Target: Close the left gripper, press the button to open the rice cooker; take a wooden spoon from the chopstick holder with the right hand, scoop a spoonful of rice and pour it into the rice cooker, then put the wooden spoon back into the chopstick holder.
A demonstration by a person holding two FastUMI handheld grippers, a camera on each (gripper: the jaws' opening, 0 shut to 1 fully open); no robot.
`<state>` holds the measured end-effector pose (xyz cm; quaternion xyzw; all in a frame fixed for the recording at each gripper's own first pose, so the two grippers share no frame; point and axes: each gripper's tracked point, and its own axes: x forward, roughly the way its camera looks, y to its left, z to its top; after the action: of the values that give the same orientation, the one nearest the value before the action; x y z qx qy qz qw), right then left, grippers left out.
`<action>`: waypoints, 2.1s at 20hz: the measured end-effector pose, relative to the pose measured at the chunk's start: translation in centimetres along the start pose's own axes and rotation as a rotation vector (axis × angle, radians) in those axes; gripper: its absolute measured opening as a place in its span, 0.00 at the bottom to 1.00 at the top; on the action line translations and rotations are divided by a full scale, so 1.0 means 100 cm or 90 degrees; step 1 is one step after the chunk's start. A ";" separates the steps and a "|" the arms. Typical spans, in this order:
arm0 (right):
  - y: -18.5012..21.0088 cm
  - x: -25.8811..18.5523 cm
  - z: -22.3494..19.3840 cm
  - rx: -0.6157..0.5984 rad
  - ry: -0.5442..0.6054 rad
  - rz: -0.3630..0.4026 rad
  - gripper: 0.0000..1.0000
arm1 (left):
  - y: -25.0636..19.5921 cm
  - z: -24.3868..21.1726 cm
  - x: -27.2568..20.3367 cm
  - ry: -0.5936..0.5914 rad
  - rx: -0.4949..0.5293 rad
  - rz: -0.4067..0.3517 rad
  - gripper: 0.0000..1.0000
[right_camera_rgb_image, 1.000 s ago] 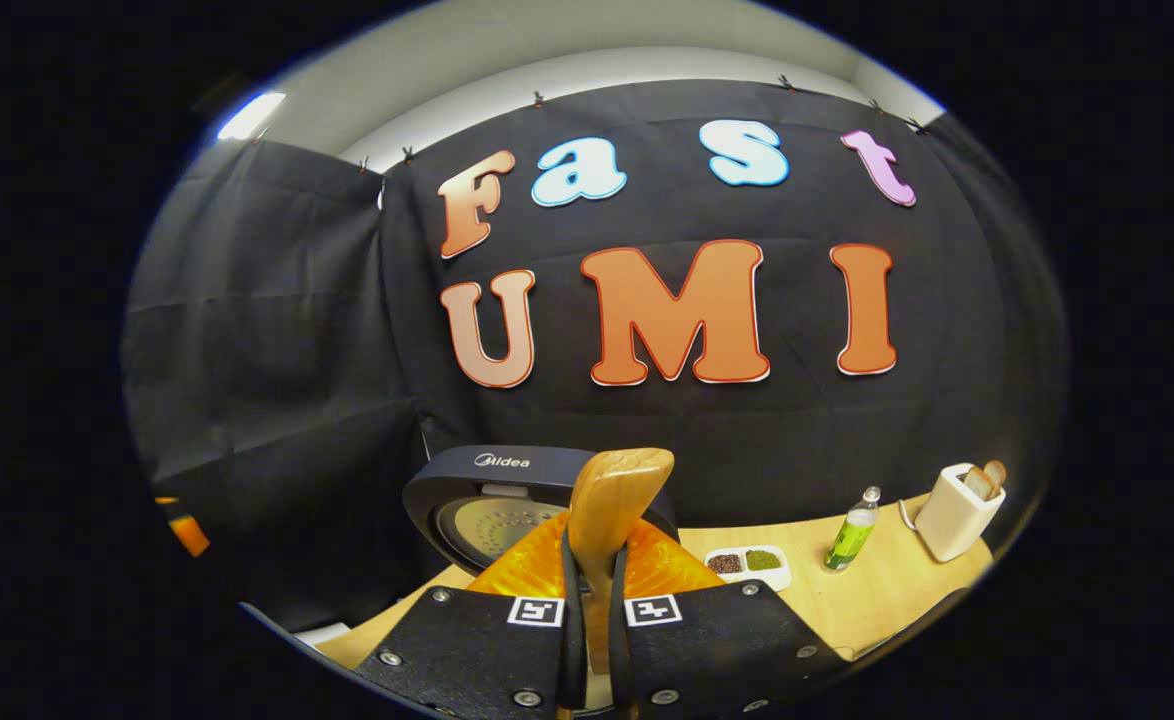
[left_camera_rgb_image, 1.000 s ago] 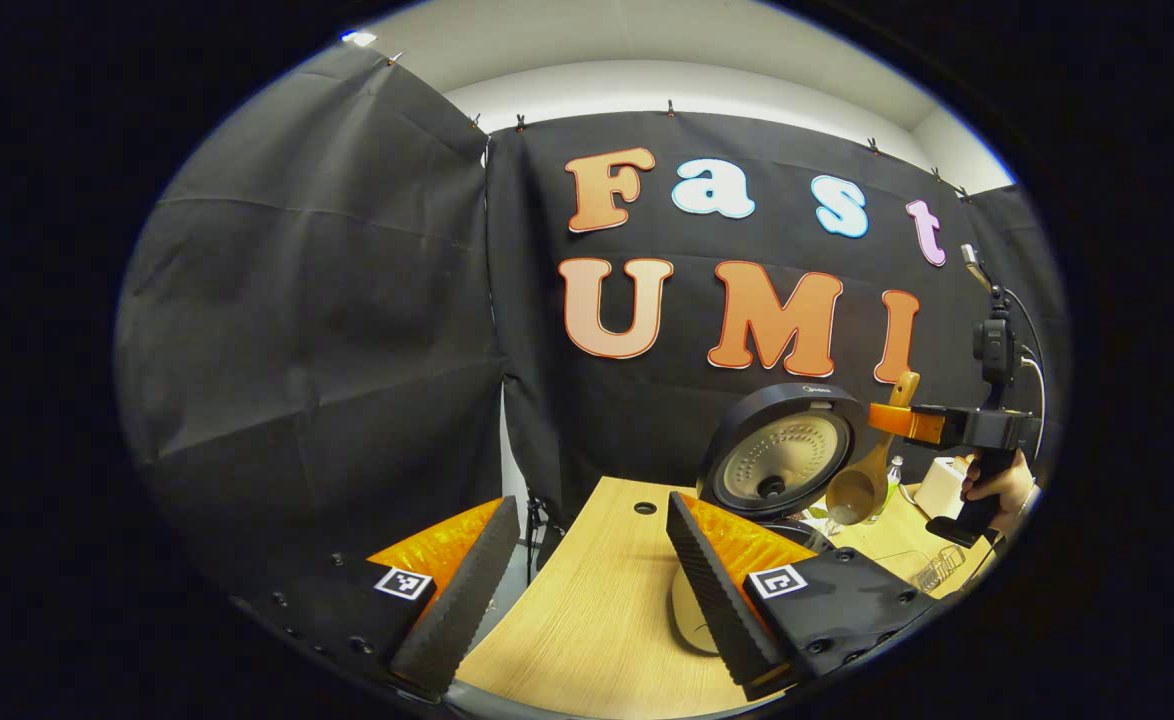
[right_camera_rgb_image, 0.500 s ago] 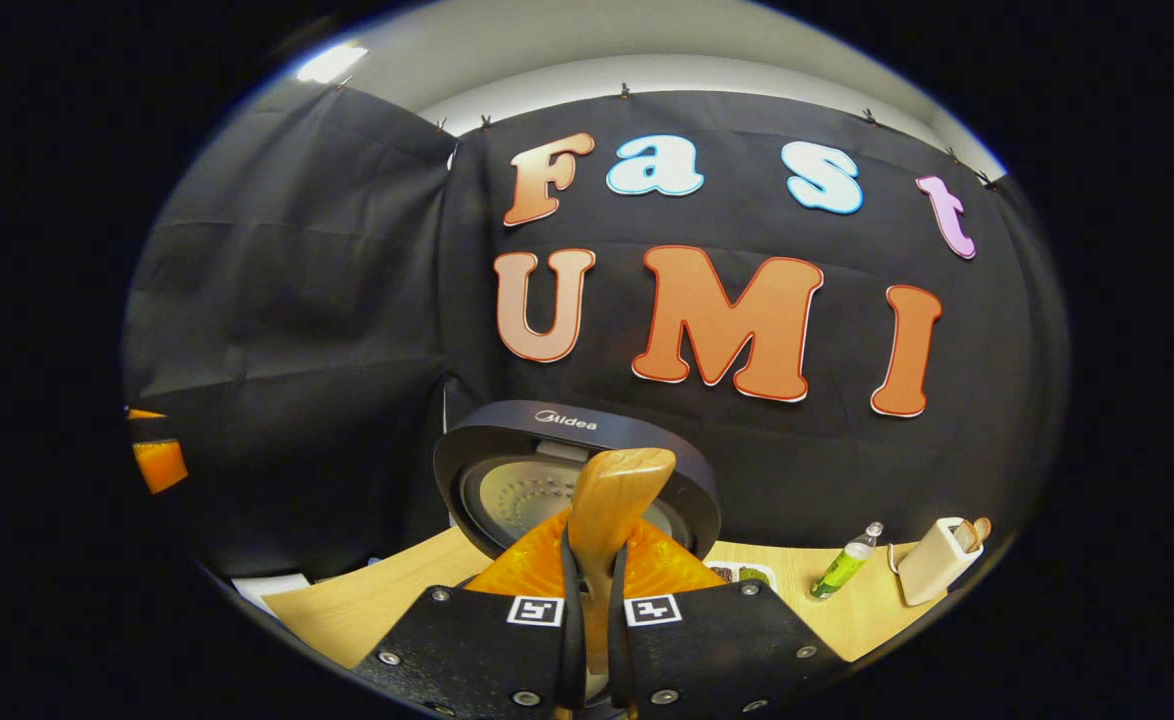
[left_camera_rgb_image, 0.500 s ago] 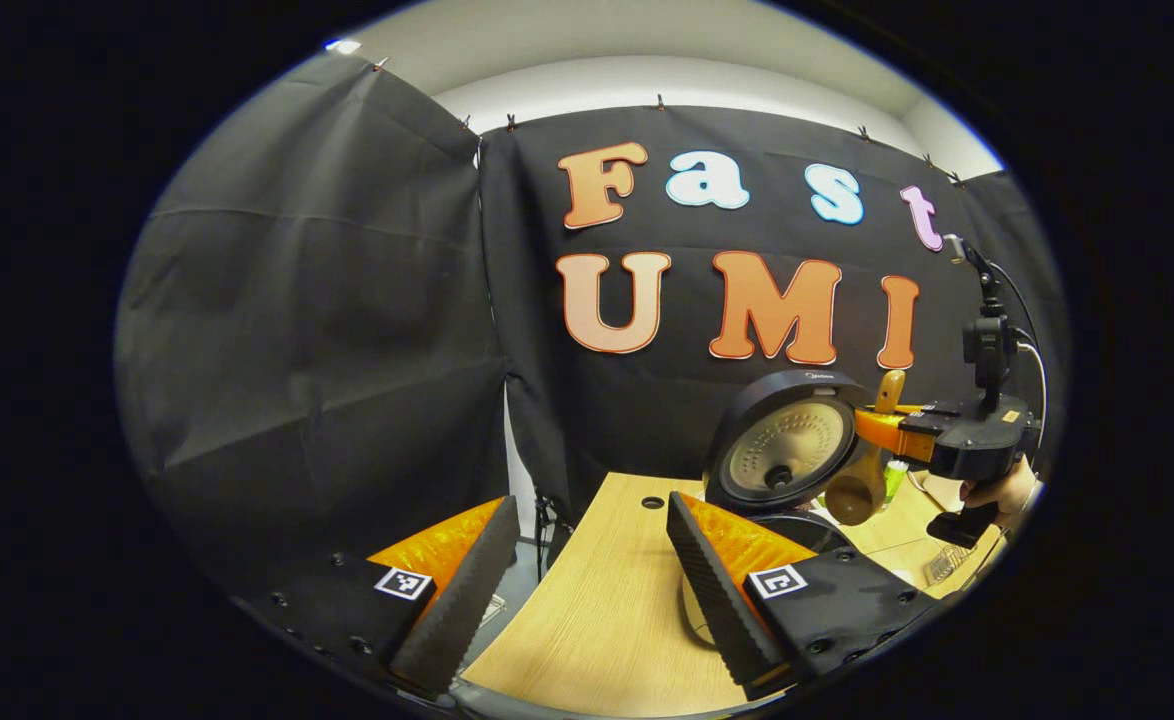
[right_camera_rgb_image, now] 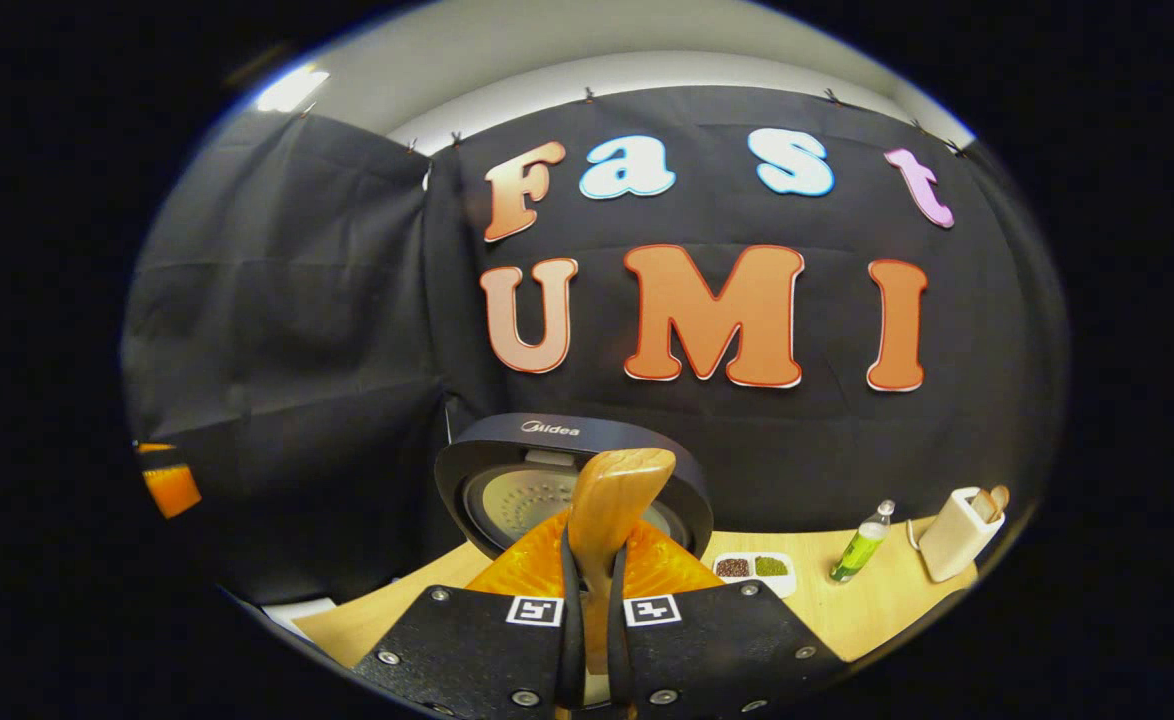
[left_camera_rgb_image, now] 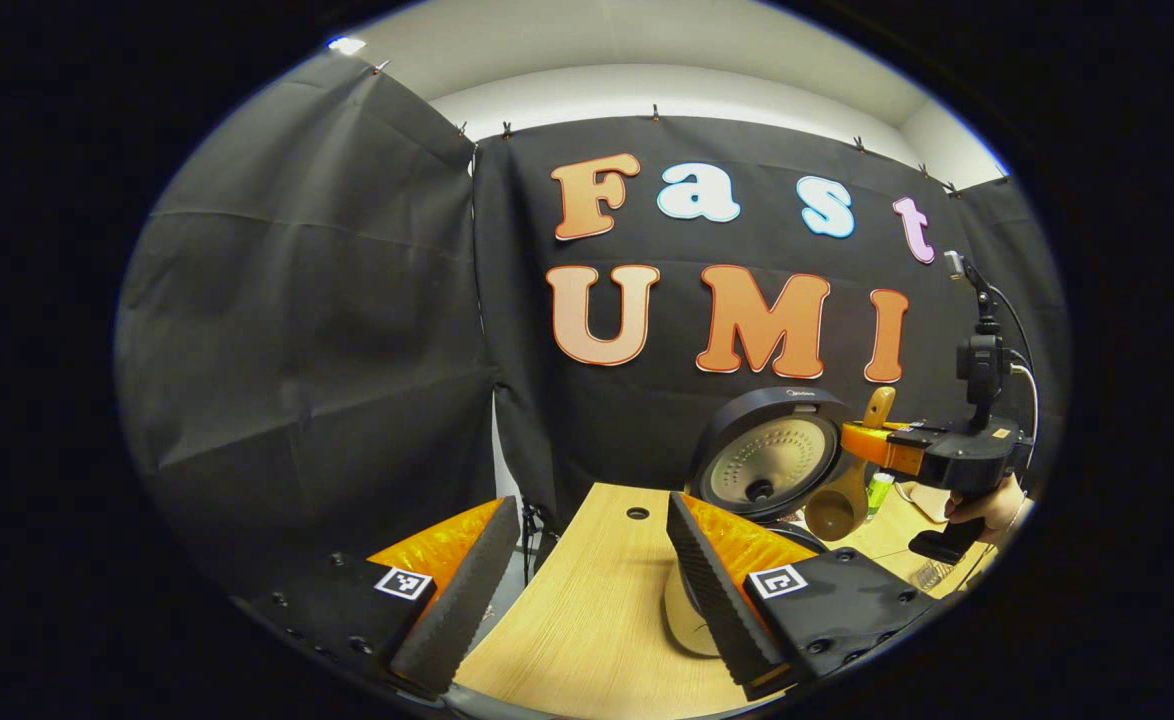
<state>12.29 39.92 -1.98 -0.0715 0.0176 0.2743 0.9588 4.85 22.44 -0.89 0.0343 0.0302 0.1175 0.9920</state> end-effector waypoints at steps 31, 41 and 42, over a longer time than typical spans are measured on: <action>-0.374 -0.170 -0.160 0.196 0.118 -0.383 0.09 | -0.148 0.019 0.011 -0.004 0.019 -0.085 0.99; -0.387 -0.152 -0.217 0.250 0.171 -0.372 0.13 | -0.166 0.022 0.016 0.003 0.052 -0.059 0.97; -0.389 -0.154 -0.219 0.255 0.177 -0.374 0.14 | -0.168 0.021 0.019 0.005 0.051 -0.058 0.99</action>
<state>19.93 -3.98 -17.61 0.0789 0.1793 -0.0337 0.9800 10.75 6.47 -0.16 0.0725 0.0403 0.0710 0.9940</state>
